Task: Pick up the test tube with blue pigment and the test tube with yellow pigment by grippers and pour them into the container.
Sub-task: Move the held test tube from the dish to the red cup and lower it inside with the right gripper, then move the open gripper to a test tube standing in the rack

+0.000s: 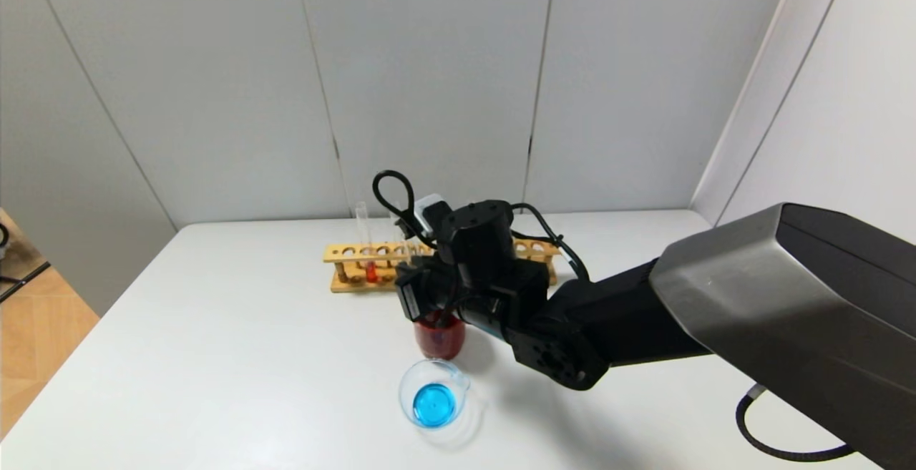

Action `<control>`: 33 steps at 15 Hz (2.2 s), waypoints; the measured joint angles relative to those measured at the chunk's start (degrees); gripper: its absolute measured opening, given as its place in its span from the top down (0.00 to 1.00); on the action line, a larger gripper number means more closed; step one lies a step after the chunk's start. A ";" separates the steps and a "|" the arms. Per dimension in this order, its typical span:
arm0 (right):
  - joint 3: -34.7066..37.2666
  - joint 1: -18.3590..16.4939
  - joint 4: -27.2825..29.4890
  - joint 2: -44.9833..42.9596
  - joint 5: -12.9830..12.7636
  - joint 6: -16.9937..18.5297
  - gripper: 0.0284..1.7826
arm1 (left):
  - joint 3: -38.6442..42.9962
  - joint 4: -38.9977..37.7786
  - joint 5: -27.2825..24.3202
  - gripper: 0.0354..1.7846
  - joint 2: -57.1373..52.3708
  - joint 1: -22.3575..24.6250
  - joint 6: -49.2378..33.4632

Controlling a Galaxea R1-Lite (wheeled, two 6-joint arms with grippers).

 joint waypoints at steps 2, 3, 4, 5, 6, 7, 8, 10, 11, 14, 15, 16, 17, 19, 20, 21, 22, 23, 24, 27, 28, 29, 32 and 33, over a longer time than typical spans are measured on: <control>0.28 0.01 0.00 0.46 0.05 -0.07 0.79 | 0.00 0.01 0.00 0.02 0.00 0.00 0.00; 0.39 0.04 0.02 0.71 0.05 -0.07 0.79 | 0.00 0.00 -0.01 0.02 0.00 0.00 0.02; 0.45 0.04 0.02 0.83 0.20 -0.11 0.79 | 0.00 0.00 -0.04 0.02 0.00 0.00 0.02; 0.61 0.04 0.02 0.90 0.40 -0.07 0.79 | 0.00 0.00 -0.04 0.02 0.00 0.00 0.00; 0.83 0.04 -0.02 0.96 0.49 -0.09 0.79 | 0.00 0.01 -0.04 0.02 0.00 0.00 0.00; 0.98 0.04 -0.02 0.99 0.82 -0.07 0.79 | 0.00 0.00 -0.01 0.02 0.00 0.00 -0.02; 1.16 0.04 -0.04 1.01 1.13 -0.11 0.79 | 0.00 0.00 -0.01 0.02 0.00 0.00 0.02; 1.38 0.09 -0.02 1.01 1.23 -0.55 0.76 | 0.00 0.01 -0.01 0.02 0.00 0.00 0.00; 1.38 0.09 -0.02 0.99 1.23 -0.62 0.72 | 0.00 0.00 -0.01 0.02 0.00 0.00 0.00; 1.44 0.09 0.05 0.96 1.23 -0.83 0.49 | 0.00 0.00 -0.04 0.02 0.00 0.00 0.02; 1.44 0.10 0.05 0.91 1.21 -0.82 0.38 | 0.00 0.00 -0.01 0.02 0.00 0.00 0.00; 1.44 0.12 -0.02 0.80 1.16 -0.68 0.28 | 0.00 -0.02 -0.01 0.02 0.00 0.00 0.00; 1.44 0.12 -0.44 0.72 1.16 -0.63 0.21 | 0.00 0.00 -0.04 0.02 0.00 0.00 0.00; 1.44 0.06 -3.25 0.46 0.96 -0.63 0.09 | 0.00 0.01 -0.01 0.02 0.00 0.00 0.02; 1.44 -0.02 -4.96 0.07 0.77 -0.52 0.05 | 0.00 0.00 -0.04 0.02 0.00 0.00 0.00; 1.46 -0.16 -6.36 -0.63 0.41 -0.38 0.03 | 0.00 0.00 -0.04 0.02 0.00 0.00 0.02; 1.77 -0.38 -7.30 -1.60 0.13 -0.30 0.02 | 0.00 0.00 -0.04 0.02 0.00 0.00 0.02; 2.29 -0.66 -7.95 -2.86 -0.15 -0.27 0.02 | 0.00 0.01 -0.04 0.02 0.00 0.00 0.00; 2.97 -0.95 -8.35 -4.41 -0.34 -0.29 0.02 | 0.00 0.00 -0.01 0.02 0.00 0.00 0.02; 5.94 -2.28 -8.58 -9.81 -2.12 -0.52 0.02 | 0.00 0.00 -0.01 0.02 0.00 0.00 0.00; 8.22 -2.89 -8.68 -11.86 -3.80 -0.52 0.02 | 0.00 0.01 -0.04 0.02 0.00 0.00 0.00; 10.79 -3.55 -8.91 -13.84 -5.90 -0.46 0.02 | 0.00 0.00 -0.06 0.02 0.00 0.00 0.00; 20.41 -5.12 -12.85 -18.49 -11.58 -0.13 0.02 | 0.00 0.00 -0.04 0.02 0.00 0.00 0.00; 24.28 -5.53 -15.99 -19.52 -12.50 -0.13 0.02 | 0.00 0.00 -0.01 0.02 0.00 0.00 0.02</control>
